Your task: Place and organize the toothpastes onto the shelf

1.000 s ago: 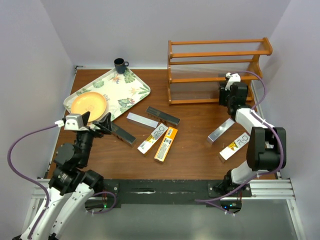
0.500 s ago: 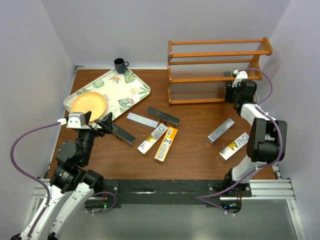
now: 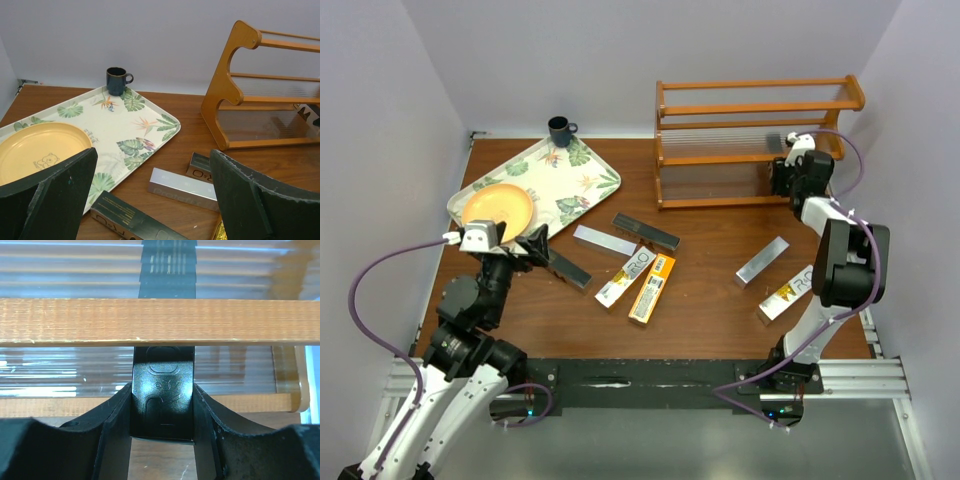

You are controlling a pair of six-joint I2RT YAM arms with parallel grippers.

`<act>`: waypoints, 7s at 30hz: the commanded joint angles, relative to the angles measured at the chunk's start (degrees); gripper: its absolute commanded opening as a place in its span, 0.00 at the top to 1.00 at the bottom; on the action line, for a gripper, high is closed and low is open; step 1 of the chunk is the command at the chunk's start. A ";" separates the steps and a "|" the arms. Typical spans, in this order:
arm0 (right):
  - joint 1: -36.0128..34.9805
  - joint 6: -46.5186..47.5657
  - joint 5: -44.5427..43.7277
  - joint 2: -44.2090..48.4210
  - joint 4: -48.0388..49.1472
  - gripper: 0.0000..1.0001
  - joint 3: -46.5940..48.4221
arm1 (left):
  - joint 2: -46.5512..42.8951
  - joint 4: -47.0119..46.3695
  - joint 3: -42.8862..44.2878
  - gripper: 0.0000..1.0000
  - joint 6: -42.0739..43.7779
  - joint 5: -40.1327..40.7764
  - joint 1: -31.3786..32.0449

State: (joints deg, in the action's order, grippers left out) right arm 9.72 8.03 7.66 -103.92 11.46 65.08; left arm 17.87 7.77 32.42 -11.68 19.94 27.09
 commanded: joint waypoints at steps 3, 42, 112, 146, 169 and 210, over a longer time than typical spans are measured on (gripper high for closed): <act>1.62 1.72 1.66 0.30 4.53 0.68 1.46 | 1.03 -2.50 0.53 0.00 1.14 -0.17 0.07; 4.00 1.20 2.71 -0.06 3.57 0.30 -0.39 | 0.50 -2.41 0.53 0.01 1.05 -0.78 -0.20; -42.32 1.46 -0.29 4.70 -9.61 0.17 -5.94 | -2.14 -1.09 1.06 0.02 0.61 -3.42 -0.64; -43.55 0.93 4.30 7.24 -14.36 0.53 -8.48 | -2.84 -1.18 1.15 0.02 0.61 -3.77 -0.72; -45.57 -0.12 -0.98 10.04 -14.53 0.83 -9.71 | -3.63 -1.09 1.15 0.02 0.52 -4.12 -0.72; -19.56 -16.82 -18.03 11.64 -8.14 0.82 -3.65 | -5.30 -1.09 1.15 0.02 0.43 -4.39 -0.64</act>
State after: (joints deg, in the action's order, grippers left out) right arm -10.94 -6.55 -7.33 -91.24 -8.29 57.21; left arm 12.36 8.21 32.40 -11.40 16.23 26.65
